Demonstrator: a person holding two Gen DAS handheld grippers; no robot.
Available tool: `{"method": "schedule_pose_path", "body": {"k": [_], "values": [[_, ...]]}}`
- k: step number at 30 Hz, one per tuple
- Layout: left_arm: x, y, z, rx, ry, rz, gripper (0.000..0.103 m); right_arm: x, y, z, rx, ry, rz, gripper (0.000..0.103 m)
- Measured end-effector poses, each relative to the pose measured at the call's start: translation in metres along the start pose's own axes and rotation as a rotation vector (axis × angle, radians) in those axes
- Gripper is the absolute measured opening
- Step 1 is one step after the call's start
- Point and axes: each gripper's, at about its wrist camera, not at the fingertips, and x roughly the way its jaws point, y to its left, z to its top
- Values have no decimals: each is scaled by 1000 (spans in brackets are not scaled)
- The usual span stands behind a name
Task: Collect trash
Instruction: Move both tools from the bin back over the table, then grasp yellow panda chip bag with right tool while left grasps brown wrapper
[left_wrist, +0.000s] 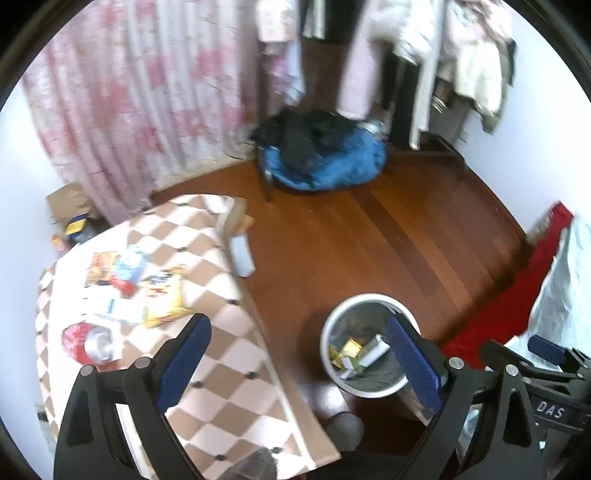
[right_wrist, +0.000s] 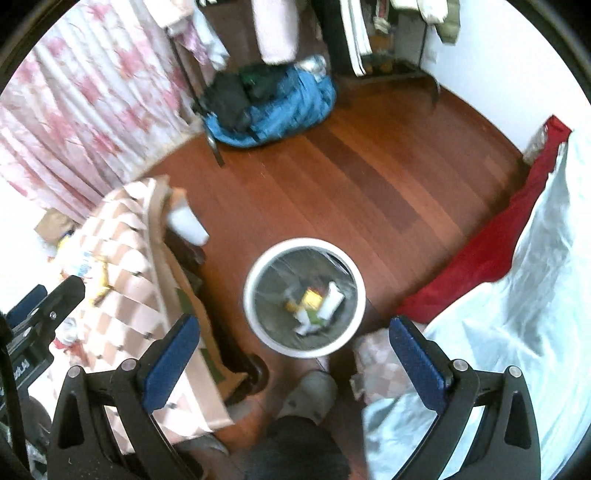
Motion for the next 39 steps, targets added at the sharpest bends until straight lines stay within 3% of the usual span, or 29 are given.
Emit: {"method": "schedule_pose_path", "body": {"k": [4,8,16,21,27,29,32,36,39], "values": [[-14,54,-6,-82,-33,44,97,-19,42,-4,-39,-41,51,103],[-17,123,-26,-180,-34,136,97,-11,101,-14,-116,-18,115,103],[29,285,-112,-412,139,384,97,70,259,-54,-316,150,232,103],[67,346,-150,-575,234,360,97,140,334,-47,-358,202,217,103],[94,369,-158,-635,278,287,96,209,389,-21,-403,238,149,98],[100,368,-155,-630,283,266,96,224,402,-17,-425,239,127,91],[103,364,-155,-606,283,241,96,244,420,-16,-462,266,135,70],[108,351,-155,-553,303,200,96,241,424,-21,-510,233,142,56],[124,334,-157,-490,350,152,96,234,410,-31,-534,240,131,54]]}}
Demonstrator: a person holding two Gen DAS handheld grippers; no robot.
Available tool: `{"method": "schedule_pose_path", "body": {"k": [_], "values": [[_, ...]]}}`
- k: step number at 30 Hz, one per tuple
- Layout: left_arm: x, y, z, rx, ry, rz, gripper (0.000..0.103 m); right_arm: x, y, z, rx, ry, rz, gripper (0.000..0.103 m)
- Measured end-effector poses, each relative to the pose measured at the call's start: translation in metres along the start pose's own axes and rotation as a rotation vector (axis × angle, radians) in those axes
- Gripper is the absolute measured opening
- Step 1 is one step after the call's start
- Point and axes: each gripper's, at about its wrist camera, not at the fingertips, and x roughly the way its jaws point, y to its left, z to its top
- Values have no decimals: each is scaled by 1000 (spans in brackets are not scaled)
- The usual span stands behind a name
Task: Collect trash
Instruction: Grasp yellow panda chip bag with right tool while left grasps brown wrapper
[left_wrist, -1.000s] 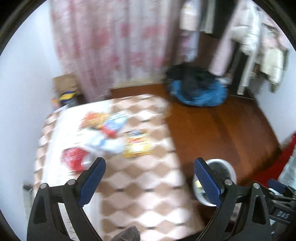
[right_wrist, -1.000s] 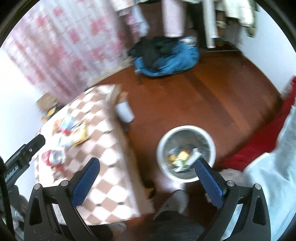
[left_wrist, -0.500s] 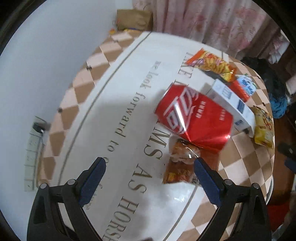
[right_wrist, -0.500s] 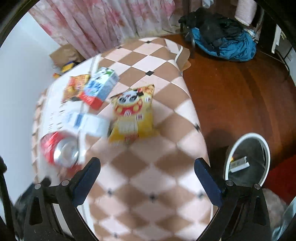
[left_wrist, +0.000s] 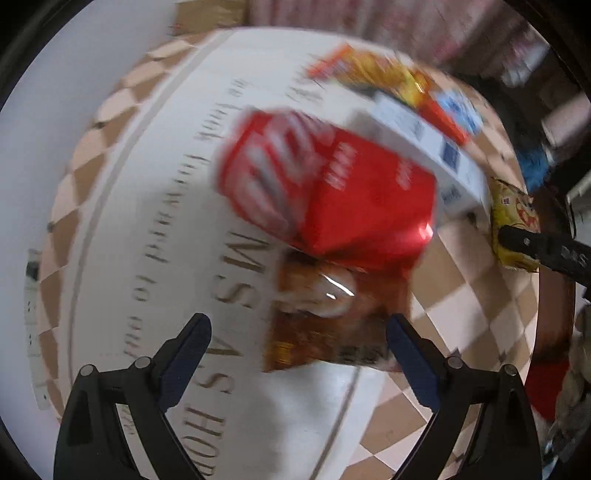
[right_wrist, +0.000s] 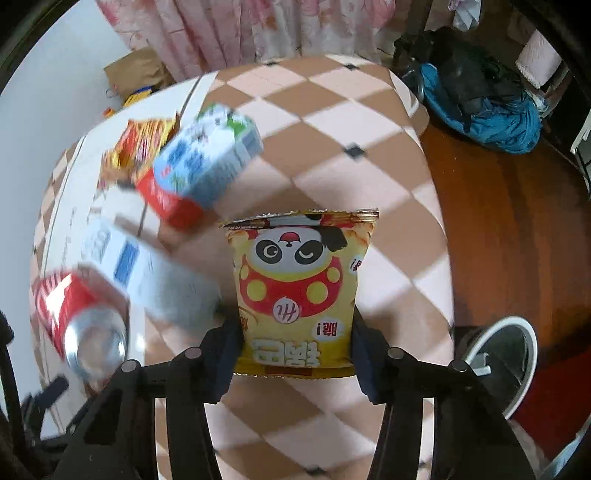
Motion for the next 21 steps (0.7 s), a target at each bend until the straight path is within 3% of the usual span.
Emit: {"method": "schedule_pose_path", "body": {"k": [2,4,6,8,10,11,21], "values": [[6,-11,-4,34,12,10,96,-3,-7,-17,-4,15,-2,54],[6,-19,-7,65,-26,46,88,-7,-13,-32,-10,27,-4,54],[2,-20,-10,69,-61,62,70,-9,-17,-44,-12,29,-3,54],[-7,-19,-13,79,-89,61,22,-10,-19,-51,-19,26,-4,54],[-16,-20,-15,98,-104,85,9,-13,-20,-57,-23,12,-9,53],[-20,-20,-16,102,-111,88,5,-14,-20,-60,-25,9,-11,52],[-72,-29,-38,159,-244,195,4,-36,-7,-94,-41,-61,2,49]]}}
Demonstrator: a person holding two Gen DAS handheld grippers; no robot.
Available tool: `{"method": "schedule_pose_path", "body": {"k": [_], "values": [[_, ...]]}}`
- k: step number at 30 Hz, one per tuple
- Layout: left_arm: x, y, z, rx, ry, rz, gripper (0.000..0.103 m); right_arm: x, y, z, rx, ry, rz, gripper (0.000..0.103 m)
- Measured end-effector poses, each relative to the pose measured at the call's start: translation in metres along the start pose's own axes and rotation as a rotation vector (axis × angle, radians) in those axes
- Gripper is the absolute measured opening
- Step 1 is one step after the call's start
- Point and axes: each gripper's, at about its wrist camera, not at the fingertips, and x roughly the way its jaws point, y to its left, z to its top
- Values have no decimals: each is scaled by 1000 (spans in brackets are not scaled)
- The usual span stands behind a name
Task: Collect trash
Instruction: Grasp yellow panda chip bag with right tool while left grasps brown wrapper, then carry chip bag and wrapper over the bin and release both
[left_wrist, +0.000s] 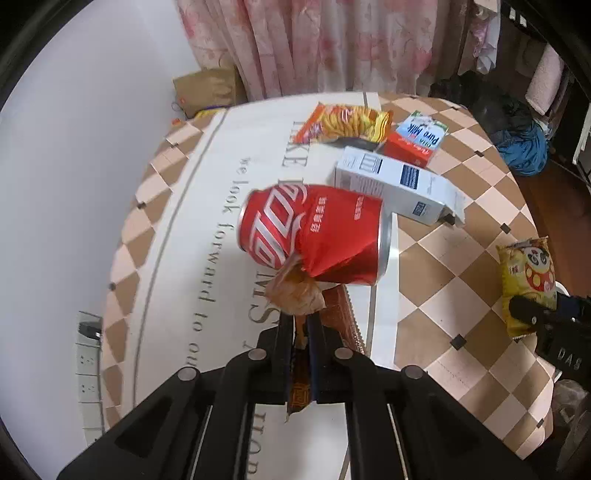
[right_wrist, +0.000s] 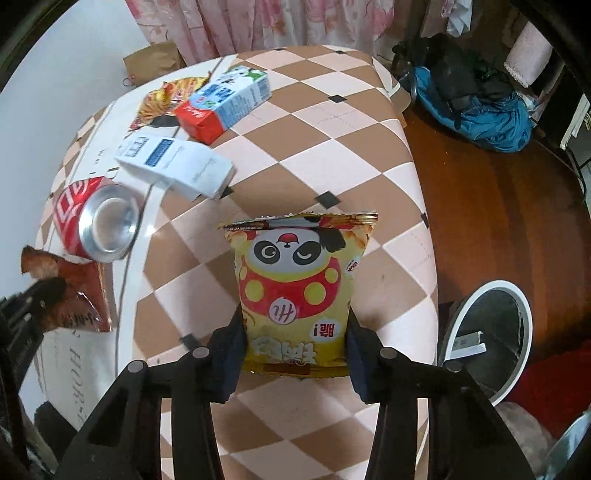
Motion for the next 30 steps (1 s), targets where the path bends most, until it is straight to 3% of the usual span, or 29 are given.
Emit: {"method": "schedule_pose_path", "body": {"k": [9,18,24,30], "values": [[-9,-4,1,25,-26,-4,4,-29,19,-35,-54,-69,29,44],[-51,-20,3,53,-95,-28,4,-71,0,-41,-17,-150,36,44],[-99,-60,23,102,-177,-106,4,-123,-41,-43,52,-237,49,44],[-141,-136,43,180,-225,-251,4,-175,-114,-55,150,-312,39,44]]}}
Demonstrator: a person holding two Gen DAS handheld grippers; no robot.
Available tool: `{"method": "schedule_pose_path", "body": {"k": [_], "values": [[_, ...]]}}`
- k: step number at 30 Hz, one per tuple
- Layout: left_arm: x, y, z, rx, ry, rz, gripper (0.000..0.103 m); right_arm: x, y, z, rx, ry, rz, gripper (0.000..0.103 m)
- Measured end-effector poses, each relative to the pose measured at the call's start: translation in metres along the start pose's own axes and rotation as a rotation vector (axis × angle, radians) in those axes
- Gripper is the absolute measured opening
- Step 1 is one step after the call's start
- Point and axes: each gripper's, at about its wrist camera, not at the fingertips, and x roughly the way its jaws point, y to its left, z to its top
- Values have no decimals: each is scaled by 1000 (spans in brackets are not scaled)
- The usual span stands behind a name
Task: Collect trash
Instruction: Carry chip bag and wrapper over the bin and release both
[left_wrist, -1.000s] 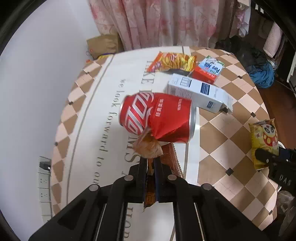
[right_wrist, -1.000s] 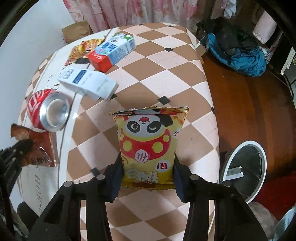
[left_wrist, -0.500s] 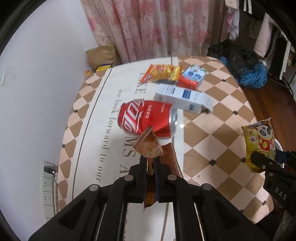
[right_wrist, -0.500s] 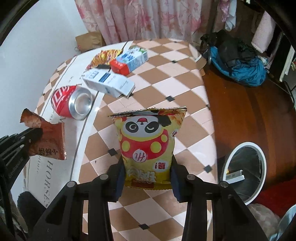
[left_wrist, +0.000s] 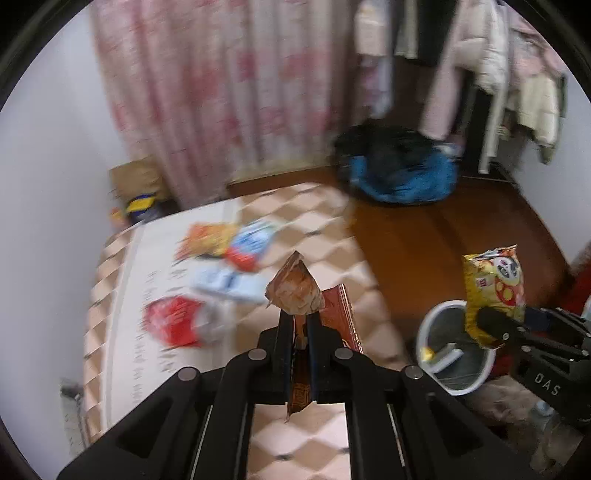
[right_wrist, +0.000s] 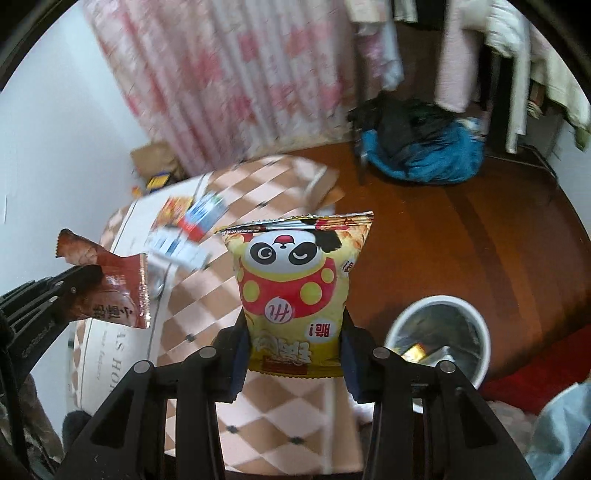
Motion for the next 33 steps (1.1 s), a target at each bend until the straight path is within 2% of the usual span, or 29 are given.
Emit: {"method": "schedule_pose_path", "body": {"k": [5,9,15,21,22,23,24,25,26,28,30,33], "values": [[7,-72,18,63,7,-114,4,-30,-71,-3,80,-25,-53,44],[37,-135,24,106,72,-214,4,-34,-137,-15,159,-6,-109,44],[109,-215,9,162,217,-309,7,2,-223,-48,287,95,-150,44],[164,-252,-14,172,354,-347,12,59,-296,-85,428,207,-129,44],[170,-256,-17,178,363,-342,26,67,-303,-90,441,220,-126,45],[174,-258,-18,179,372,-339,58,75,-310,-94,455,238,-121,45],[177,-259,-20,177,380,-338,77,84,-318,-97,475,257,-105,45],[180,-260,-22,173,385,-341,101,92,-326,-101,502,268,-90,48],[182,-261,-23,173,384,-333,102,97,-331,-104,522,275,-80,53],[187,-260,-26,172,398,-314,102,105,-342,-108,558,286,-65,87],[190,-259,-28,171,402,-303,102,110,-344,-110,571,291,-63,101],[191,-259,-33,182,398,-275,102,114,-343,-111,569,319,-104,102]]}}
